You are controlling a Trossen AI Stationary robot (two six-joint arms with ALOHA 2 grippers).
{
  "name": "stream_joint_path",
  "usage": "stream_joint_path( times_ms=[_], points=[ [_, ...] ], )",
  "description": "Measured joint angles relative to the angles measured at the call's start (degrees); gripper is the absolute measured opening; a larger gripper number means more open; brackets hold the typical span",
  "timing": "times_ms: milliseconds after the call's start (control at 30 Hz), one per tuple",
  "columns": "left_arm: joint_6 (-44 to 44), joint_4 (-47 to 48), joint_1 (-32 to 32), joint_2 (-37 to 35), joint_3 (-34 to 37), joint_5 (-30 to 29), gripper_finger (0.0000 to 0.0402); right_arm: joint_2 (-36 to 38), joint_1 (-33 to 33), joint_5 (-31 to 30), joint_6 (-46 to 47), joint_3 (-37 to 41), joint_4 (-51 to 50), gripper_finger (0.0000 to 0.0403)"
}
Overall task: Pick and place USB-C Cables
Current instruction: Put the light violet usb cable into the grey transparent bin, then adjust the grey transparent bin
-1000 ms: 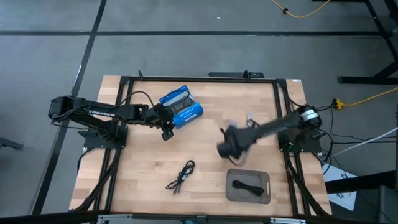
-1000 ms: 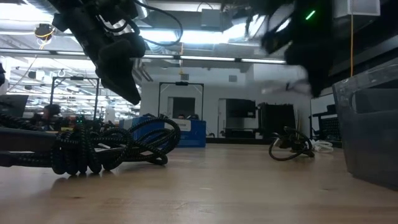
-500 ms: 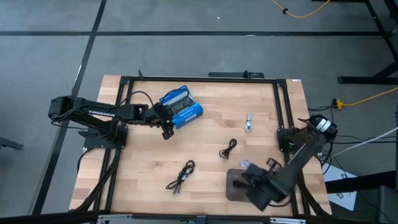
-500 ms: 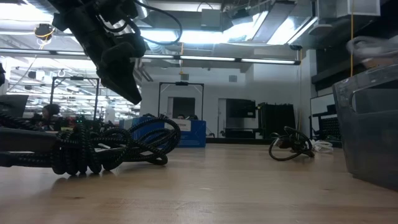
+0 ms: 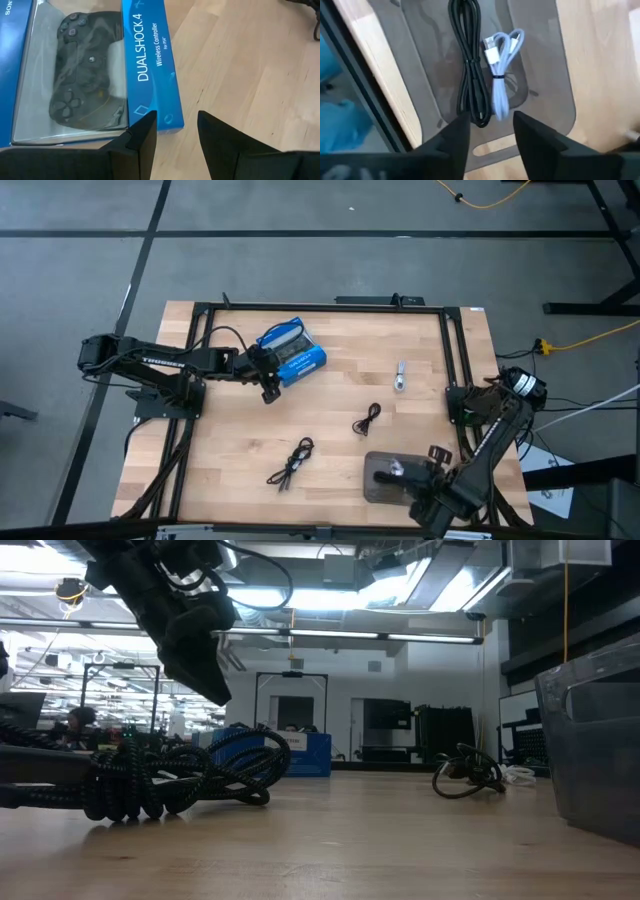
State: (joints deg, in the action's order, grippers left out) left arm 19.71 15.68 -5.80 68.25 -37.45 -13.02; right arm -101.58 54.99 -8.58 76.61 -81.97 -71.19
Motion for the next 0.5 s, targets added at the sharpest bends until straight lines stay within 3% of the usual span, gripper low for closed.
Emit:
stream_joint_path(
  times_ms=[100,233,300,400,500],
  points=[
    [1.3,0.0,0.0,0.0,0.0,0.0,0.0135,0.0,-0.7,-4.6,-3.6,0.0,-0.8,0.0169],
    [2.4,0.0,0.0,0.0,0.0,0.0,0.0135,0.0,-2.7,-20.8,-0.8,0.0,-8.3,0.0173],
    [2.5,0.0,0.0,0.0,0.0,0.0,0.0135,0.0,-4.4,-25.8,2.9,0.0,-13.4,0.0171],
    [2.5,0.0,0.0,0.0,0.0,0.0,0.0135,0.0,-7.9,-24.4,2.5,0.1,-16.1,0.0164],
    [2.4,0.0,0.0,0.0,0.0,-0.3,0.0135,0.0,-11.8,-22.5,-7.1,1.5,-9.2,0.0155]
  ],
)
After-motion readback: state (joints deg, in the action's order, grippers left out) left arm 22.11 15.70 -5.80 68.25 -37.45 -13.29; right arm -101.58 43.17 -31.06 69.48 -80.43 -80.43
